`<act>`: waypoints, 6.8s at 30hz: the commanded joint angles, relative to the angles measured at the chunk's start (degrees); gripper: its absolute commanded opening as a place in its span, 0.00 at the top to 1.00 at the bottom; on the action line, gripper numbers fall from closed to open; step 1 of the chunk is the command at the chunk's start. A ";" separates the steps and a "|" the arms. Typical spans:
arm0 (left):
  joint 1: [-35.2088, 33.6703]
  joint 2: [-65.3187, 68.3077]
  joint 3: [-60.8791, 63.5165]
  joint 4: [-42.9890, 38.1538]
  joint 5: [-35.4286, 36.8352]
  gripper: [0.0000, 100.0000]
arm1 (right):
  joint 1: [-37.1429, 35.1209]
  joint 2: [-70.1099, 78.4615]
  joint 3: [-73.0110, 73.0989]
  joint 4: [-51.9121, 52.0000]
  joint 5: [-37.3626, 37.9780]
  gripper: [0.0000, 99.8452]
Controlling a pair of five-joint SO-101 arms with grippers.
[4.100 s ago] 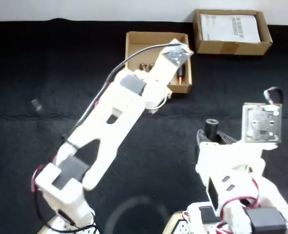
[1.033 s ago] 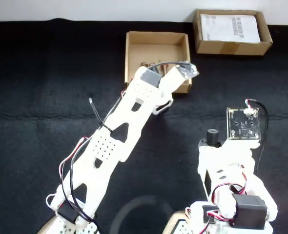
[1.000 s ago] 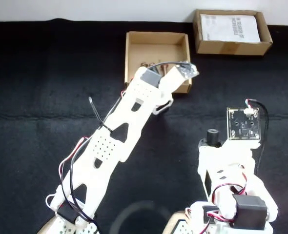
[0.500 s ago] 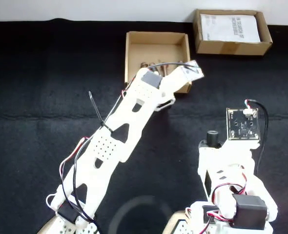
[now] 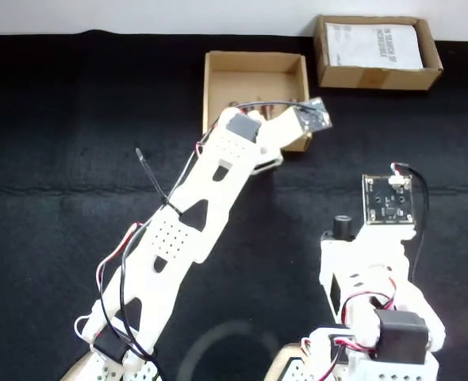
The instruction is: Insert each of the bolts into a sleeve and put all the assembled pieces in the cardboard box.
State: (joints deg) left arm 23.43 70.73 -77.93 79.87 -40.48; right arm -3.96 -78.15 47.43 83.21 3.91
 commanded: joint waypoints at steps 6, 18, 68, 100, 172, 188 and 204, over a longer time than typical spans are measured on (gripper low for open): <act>-1.19 -0.40 -2.59 -3.60 -4.75 0.84 | 0.40 -0.40 0.40 -2.15 1.05 0.99; -1.98 -0.40 11.82 -20.04 -12.22 0.84 | 0.40 -0.31 0.48 -2.15 2.64 0.99; 1.01 -19.82 -16.92 12.31 45.36 0.99 | -5.41 -0.40 31.60 -48.22 -3.69 0.99; -4.70 -39.69 -16.84 19.60 62.24 0.99 | -16.84 -0.31 41.36 -63.69 -15.65 0.99; 6.29 -68.70 47.60 -13.45 67.52 0.99 | -25.27 -0.84 39.78 -64.13 -15.91 0.99; 9.10 -68.26 47.78 -11.16 71.38 0.99 | -23.78 -0.48 34.51 -65.27 -15.91 0.99; 9.63 -68.70 52.18 -10.29 71.30 0.99 | -20.00 -0.31 32.84 -66.95 -15.91 0.99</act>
State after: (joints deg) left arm 32.13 2.86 -26.07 71.25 30.64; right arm -24.62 -78.15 83.74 17.54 -11.65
